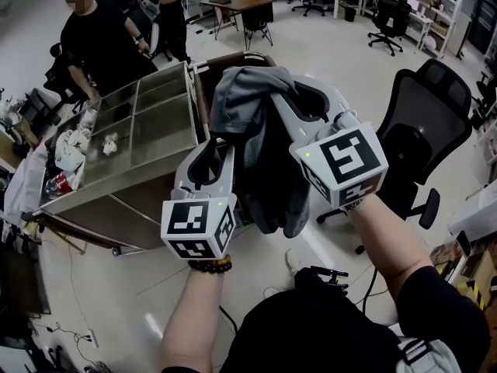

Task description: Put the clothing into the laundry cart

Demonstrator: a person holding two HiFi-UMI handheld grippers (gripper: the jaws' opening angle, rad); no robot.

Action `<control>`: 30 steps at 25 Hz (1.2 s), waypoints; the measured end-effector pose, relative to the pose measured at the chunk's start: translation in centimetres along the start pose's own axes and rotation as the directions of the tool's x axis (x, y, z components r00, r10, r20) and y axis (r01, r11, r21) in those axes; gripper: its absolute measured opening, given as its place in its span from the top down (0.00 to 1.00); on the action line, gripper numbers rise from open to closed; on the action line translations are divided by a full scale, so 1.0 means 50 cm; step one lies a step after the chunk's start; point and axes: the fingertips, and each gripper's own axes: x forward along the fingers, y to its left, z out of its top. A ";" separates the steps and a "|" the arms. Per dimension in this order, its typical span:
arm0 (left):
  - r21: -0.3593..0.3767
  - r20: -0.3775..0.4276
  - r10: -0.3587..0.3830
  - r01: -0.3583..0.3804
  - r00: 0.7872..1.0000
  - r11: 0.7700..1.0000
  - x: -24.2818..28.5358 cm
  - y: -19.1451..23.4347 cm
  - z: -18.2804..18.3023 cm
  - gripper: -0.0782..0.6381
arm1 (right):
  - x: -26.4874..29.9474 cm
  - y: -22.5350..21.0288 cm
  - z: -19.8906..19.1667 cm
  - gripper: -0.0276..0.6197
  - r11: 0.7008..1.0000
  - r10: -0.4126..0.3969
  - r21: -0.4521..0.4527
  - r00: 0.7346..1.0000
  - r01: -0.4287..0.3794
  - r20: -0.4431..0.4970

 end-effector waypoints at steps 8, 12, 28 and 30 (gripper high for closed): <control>0.038 0.000 0.032 -0.032 0.999 0.999 0.046 0.035 0.043 0.73 | 0.074 -0.062 0.077 0.87 1.000 0.014 -0.016 0.997 -0.013 0.070; 0.053 0.002 0.050 -0.050 0.999 0.997 0.084 0.051 0.066 0.73 | 0.117 -0.113 0.108 0.88 1.000 0.017 -0.017 0.995 -0.015 0.100; 0.065 -0.058 0.147 -0.143 0.987 0.988 0.300 0.155 -0.004 0.73 | 0.402 -0.276 -0.131 0.88 0.995 0.094 0.048 0.995 -0.093 -0.020; 0.059 -0.090 0.159 -0.154 0.983 0.986 0.399 0.186 0.024 0.73 | 0.490 -0.357 -0.170 0.88 0.991 0.116 0.079 0.991 -0.110 -0.069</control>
